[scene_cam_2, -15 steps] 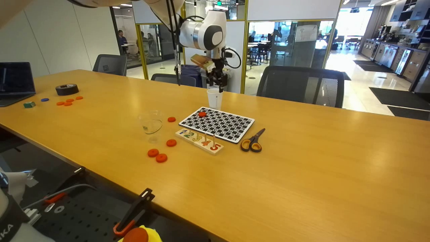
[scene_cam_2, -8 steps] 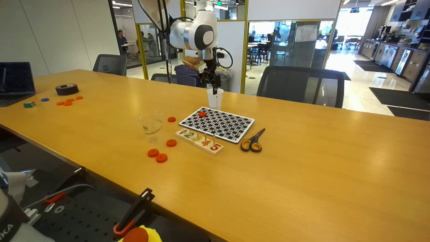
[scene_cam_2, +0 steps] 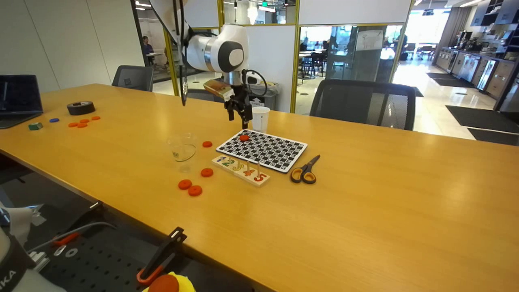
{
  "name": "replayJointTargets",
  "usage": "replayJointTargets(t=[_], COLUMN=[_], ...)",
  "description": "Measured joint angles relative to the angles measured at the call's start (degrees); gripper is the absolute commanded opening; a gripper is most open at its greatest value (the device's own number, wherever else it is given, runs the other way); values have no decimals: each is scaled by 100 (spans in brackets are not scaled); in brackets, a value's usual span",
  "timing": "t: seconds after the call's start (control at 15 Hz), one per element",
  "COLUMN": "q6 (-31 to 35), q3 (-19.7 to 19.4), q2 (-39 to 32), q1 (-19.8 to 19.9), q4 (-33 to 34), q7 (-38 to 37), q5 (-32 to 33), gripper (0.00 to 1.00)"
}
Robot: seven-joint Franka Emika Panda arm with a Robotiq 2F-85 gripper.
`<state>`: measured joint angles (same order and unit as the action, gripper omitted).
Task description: Place the yellow rings inside the white cup, put the orange rings in the clear cup
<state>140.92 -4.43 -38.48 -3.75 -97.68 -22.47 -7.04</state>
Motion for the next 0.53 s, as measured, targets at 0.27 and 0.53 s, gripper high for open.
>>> replayJointTargets(t=[0.27,0.53], q6=[90,152], q3=[-8,-53], q2=[-127,-278], q1=[-22,-23], q4=[-237,-195], q7=[-8,-24], q5=[2,4], gripper=[100,100])
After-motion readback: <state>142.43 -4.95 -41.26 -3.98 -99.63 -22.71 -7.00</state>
